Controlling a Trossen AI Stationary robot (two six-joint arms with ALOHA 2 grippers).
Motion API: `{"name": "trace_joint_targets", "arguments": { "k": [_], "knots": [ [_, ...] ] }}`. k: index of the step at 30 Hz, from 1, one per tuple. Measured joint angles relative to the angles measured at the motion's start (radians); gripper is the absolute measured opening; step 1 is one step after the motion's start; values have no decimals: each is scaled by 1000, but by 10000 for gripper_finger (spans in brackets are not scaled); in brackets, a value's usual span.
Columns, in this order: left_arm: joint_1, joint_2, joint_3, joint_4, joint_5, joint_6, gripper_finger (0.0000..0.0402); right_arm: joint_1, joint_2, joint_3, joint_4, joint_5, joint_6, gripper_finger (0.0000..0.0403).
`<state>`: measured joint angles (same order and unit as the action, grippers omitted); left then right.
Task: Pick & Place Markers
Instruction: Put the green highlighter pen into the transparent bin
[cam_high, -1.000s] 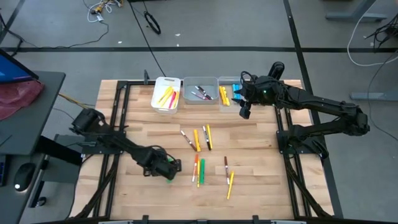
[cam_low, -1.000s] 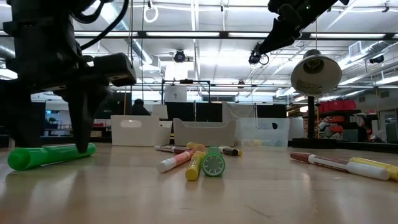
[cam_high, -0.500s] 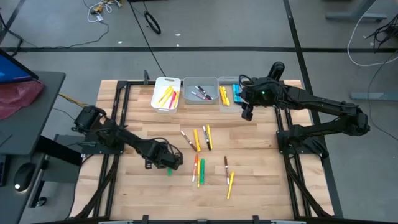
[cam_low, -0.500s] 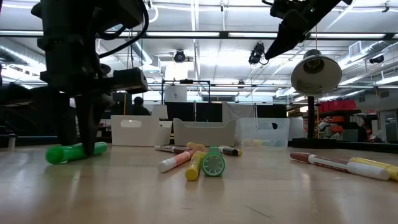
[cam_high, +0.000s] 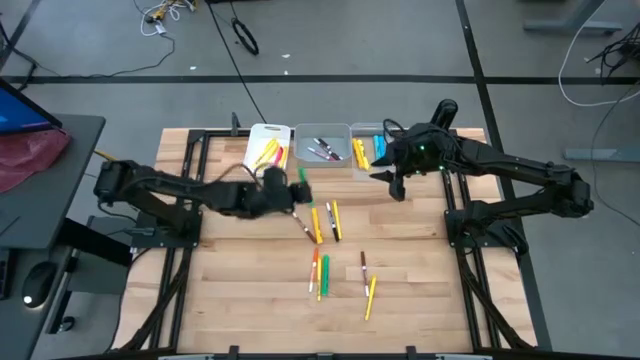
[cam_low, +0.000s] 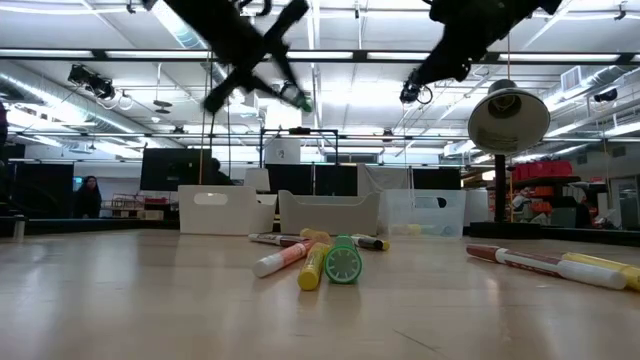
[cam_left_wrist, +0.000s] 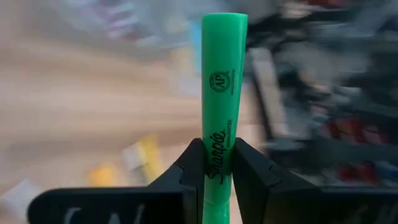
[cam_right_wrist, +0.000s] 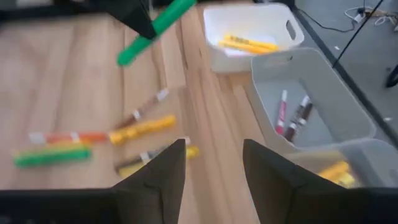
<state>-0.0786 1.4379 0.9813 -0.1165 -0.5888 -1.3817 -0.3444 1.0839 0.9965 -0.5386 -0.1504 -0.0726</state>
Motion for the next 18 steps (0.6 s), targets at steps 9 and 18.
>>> {"name": "trace_joint_targets", "arguments": {
  "k": [9, 18],
  "knots": [
    [210, -18, 1, 608, 221, 521, 58, 50, 74, 0, 318, -78, 263, 232],
    [307, -17, 1, 761, 307, 609, 58, 171, 206, -1, 675, 202, 411, 287]
  ]
}}
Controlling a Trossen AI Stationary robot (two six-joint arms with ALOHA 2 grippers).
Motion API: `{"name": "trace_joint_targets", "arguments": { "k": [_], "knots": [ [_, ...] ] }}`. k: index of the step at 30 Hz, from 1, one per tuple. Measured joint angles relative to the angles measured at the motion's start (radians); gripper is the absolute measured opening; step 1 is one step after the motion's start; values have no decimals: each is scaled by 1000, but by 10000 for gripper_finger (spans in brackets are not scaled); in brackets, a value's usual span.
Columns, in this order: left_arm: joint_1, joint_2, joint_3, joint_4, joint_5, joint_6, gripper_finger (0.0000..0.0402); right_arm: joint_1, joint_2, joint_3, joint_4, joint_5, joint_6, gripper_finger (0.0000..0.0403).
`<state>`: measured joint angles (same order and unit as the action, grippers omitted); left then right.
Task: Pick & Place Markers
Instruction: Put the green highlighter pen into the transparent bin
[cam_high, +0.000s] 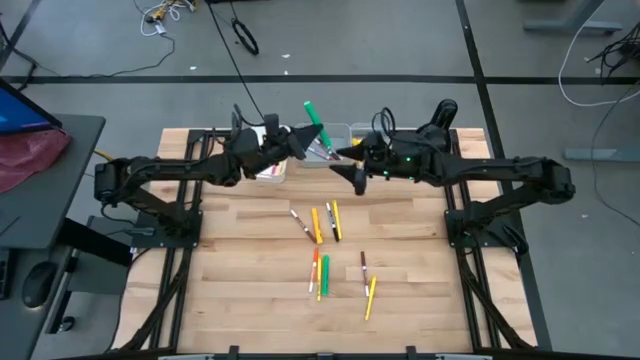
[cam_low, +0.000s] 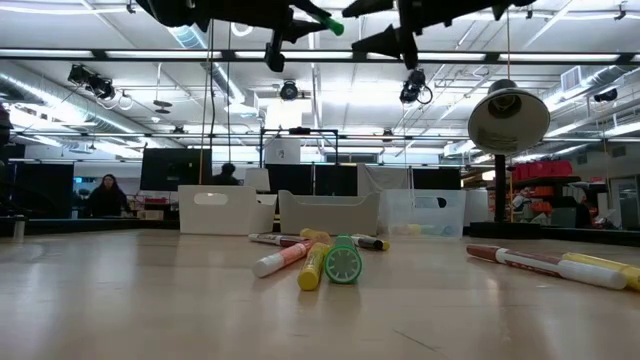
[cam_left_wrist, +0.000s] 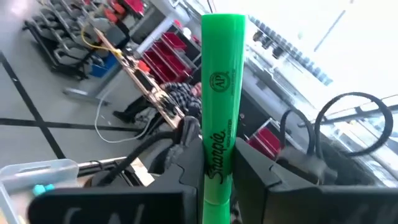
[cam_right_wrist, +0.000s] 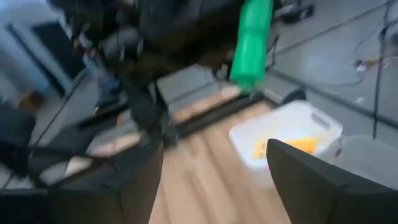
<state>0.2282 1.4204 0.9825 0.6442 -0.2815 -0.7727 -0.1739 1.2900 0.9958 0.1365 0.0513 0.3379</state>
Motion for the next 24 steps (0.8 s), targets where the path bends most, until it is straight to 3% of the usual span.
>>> {"name": "trace_joint_targets", "arguments": {
  "k": [8, 18, 24],
  "knots": [
    [18, 0, 0, 3, 57, -1, 58, -6, 14, 0, 116, 147, -1, 247],
    [33, 0, 0, 9, 114, -1, 58, -17, 94, 0, 282, 57, -58, 194],
    [40, 0, 1, 11, 129, -1, 58, -12, 112, 0, 302, 95, -25, 145]
  ]
}}
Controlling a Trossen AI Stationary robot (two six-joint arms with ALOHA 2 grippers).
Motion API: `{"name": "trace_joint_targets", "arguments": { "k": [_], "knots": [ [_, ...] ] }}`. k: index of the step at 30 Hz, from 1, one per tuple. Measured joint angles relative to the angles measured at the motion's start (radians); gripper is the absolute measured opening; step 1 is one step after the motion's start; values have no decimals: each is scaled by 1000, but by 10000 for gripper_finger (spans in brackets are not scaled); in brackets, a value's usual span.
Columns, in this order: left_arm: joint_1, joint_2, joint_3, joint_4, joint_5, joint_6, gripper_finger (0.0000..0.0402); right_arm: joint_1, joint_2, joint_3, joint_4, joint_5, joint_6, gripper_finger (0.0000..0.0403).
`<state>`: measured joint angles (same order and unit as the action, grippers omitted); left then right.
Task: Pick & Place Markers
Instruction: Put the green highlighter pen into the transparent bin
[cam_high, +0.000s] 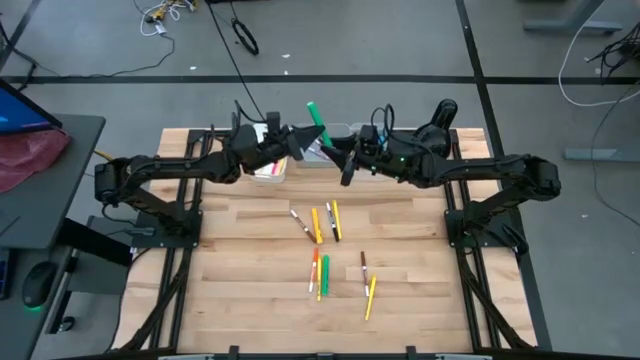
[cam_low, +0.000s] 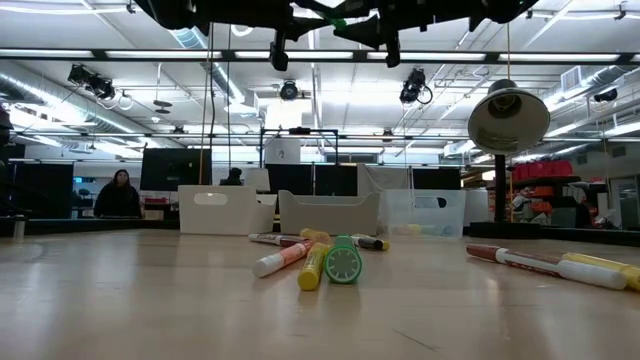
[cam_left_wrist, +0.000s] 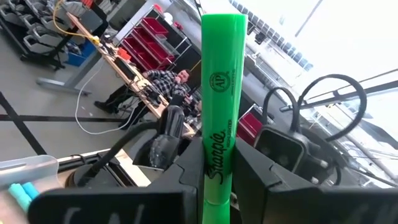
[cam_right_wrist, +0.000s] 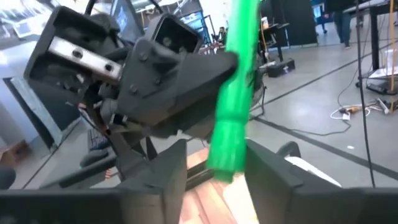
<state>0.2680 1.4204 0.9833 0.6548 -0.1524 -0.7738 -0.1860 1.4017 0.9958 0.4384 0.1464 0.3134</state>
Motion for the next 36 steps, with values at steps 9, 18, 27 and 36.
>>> {"name": "trace_joint_targets", "arguments": {
  "k": [9, 18, 27, 36],
  "knots": [
    [0, -1, 0, 0, -2, 1, 82, -1, -2, 0, 4, 0, -7, 45],
    [0, -1, 1, -13, 23, 60, 143, -5, -100, 0, -164, -8, 23, 45],
    [23, -1, 0, -145, 218, 65, 220, -13, -241, 6, -608, -6, 229, 45],
    [18, 0, 0, -335, 367, 61, 217, -64, -140, 210, -1390, -55, 412, 45]
  ]
}}
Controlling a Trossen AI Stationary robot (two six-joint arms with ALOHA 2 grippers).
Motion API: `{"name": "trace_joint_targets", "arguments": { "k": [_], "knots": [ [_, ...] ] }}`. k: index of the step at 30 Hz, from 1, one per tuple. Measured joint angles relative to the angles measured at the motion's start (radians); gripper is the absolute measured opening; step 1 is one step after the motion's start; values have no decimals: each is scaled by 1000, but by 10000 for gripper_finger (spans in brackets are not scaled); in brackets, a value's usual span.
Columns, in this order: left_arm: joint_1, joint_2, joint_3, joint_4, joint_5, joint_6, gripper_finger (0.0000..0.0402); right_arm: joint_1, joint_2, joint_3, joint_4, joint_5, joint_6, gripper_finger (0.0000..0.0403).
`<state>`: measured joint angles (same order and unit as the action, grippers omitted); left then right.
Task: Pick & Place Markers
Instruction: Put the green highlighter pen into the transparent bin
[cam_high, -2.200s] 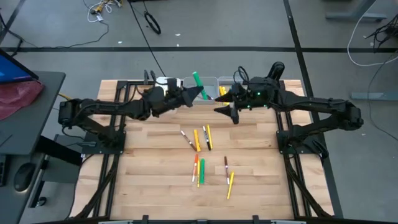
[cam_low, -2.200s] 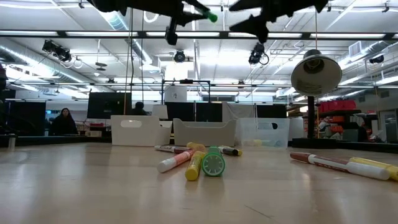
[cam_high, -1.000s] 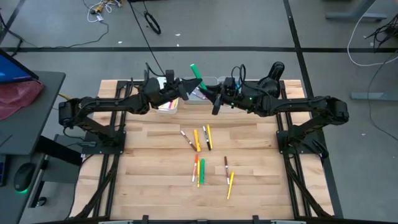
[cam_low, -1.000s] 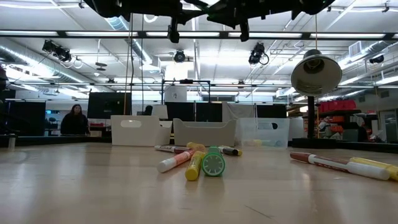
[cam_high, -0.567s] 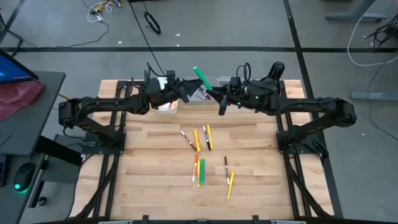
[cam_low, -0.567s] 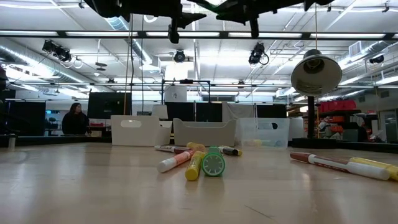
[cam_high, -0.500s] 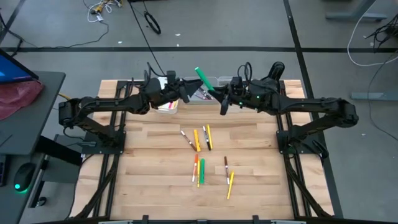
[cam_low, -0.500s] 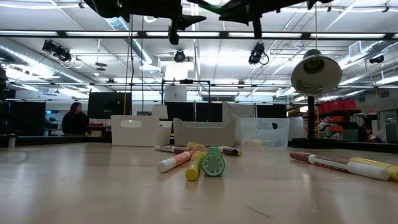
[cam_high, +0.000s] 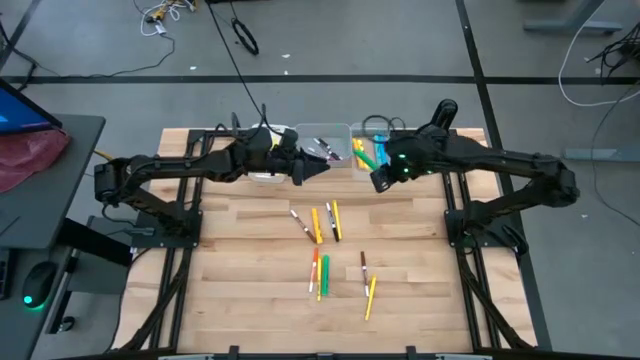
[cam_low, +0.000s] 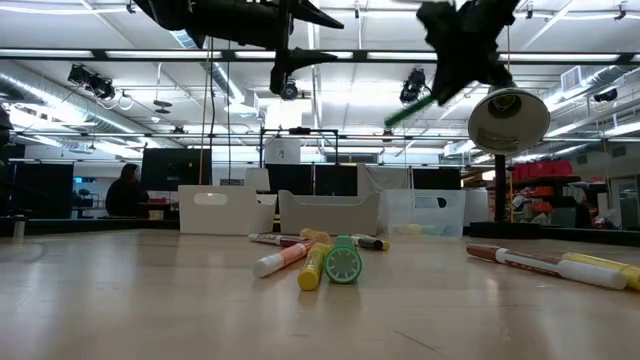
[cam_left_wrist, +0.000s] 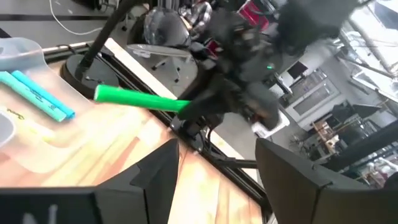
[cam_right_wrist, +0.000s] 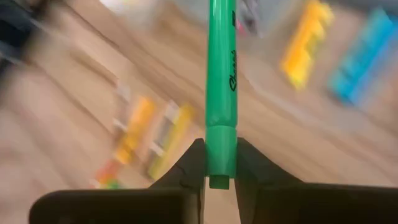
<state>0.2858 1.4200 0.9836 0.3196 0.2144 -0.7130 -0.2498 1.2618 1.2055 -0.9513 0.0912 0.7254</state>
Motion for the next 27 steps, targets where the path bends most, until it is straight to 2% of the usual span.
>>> {"name": "trace_joint_targets", "arguments": {
  "k": [6, 13, 21, 27],
  "knots": [
    [-3, -8, 0, -8, 39, -5, 201, -55, 254, 142, -282, 6, -41, 45],
    [-4, -84, 0, -43, 122, 32, 184, -122, 462, 243, -304, 63, -93, 45],
    [-9, -200, 0, -168, 122, 163, 171, -209, 541, 274, -286, 70, -47, 47],
    [-8, -224, 0, -232, 120, 210, 169, -251, 552, 274, -209, 55, -22, 48]
  ]
}}
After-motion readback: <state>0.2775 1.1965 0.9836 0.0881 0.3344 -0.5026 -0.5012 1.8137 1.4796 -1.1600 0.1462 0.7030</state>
